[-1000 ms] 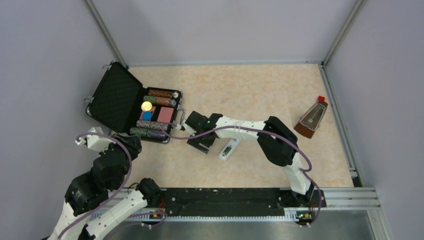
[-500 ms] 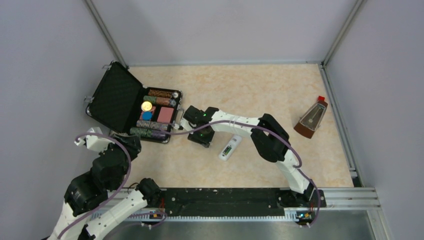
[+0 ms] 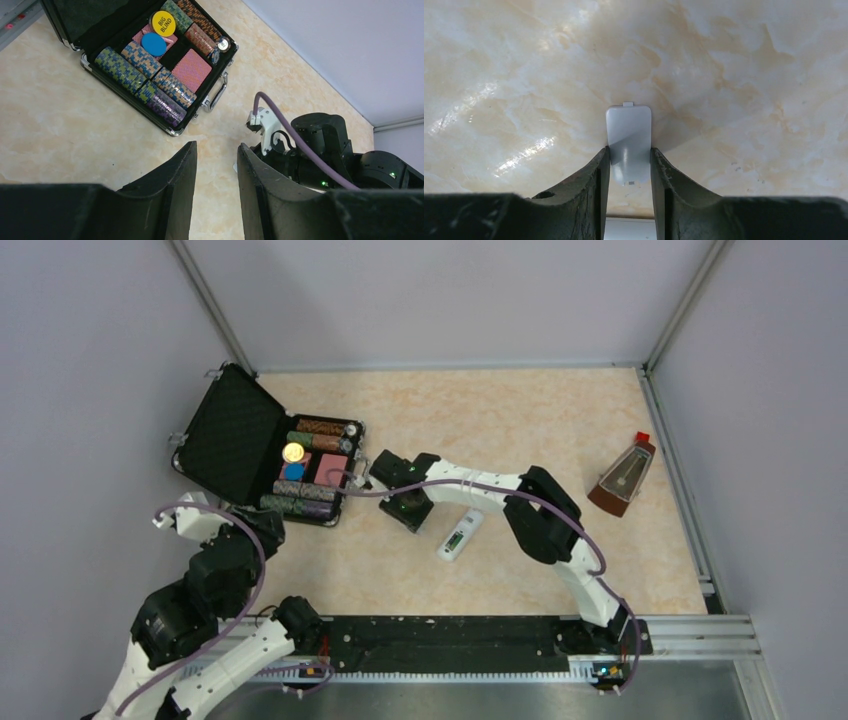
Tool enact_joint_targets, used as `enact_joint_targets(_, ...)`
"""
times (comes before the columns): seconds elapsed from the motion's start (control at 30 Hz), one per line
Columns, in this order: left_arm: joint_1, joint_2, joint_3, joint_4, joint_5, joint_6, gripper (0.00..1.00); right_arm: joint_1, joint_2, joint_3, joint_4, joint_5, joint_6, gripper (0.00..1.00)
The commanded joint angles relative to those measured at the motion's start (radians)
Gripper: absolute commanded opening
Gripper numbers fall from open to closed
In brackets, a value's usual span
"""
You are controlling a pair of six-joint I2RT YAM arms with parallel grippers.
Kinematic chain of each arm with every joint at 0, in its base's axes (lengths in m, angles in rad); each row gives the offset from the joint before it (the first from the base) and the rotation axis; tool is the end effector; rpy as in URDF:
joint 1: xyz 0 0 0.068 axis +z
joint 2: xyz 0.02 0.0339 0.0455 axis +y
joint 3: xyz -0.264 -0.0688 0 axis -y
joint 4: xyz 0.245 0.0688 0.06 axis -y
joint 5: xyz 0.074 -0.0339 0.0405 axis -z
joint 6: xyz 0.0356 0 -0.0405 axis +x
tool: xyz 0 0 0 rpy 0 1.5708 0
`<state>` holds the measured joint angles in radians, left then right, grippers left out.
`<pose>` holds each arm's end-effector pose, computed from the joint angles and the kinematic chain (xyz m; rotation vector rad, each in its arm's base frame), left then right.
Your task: Load the batteries into the remote control
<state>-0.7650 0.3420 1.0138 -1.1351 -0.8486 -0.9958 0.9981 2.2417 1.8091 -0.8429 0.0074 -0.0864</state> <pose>0.0278 0.0103 0.3579 -0.7127 1.7450 -0.3431 0.2515 0.3895 0.1672 -1.4786 2.4573 0.1782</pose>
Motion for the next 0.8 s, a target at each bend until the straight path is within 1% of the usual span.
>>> enact_joint_targets(0.0,0.003,0.018,-0.001,0.021,0.016,-0.002,0.4,-0.02,-0.111,-0.071,0.077,0.098,0.249,0.32)
enact_joint_targets(0.03,0.003,0.017,-0.006,0.025,0.02,-0.001,0.4,-0.022,-0.132,-0.082,0.081,0.132,0.307,0.32)
enact_joint_targets(0.2,0.002,0.019,-0.035,0.075,0.066,0.017,0.4,-0.03,-0.223,-0.152,0.103,0.165,0.571,0.32)
enact_joint_targets(0.27,0.003,0.02,-0.055,0.121,0.101,0.043,0.4,-0.035,-0.267,-0.203,0.125,0.183,0.686,0.32)
enact_joint_targets(0.37,0.003,0.02,-0.109,0.225,0.199,0.09,0.43,-0.057,-0.345,-0.296,0.194,0.178,0.871,0.32)
enact_joint_targets(0.47,0.003,0.026,-0.176,0.356,0.32,0.121,0.51,-0.096,-0.431,-0.424,0.313,0.117,1.071,0.32)
enact_joint_targets(0.53,0.003,0.037,-0.222,0.447,0.404,0.124,0.58,-0.111,-0.488,-0.496,0.356,0.099,1.202,0.32)
enact_joint_targets(0.6,0.003,0.054,-0.274,0.55,0.495,0.119,0.63,-0.114,-0.553,-0.553,0.385,0.088,1.324,0.26)
enact_joint_targets(0.67,0.003,0.078,-0.328,0.658,0.569,0.1,0.68,-0.114,-0.607,-0.603,0.401,0.066,1.446,0.23)
enact_joint_targets(0.77,0.003,0.131,-0.421,0.884,0.694,0.088,0.72,-0.115,-0.682,-0.677,0.439,0.022,1.596,0.22)
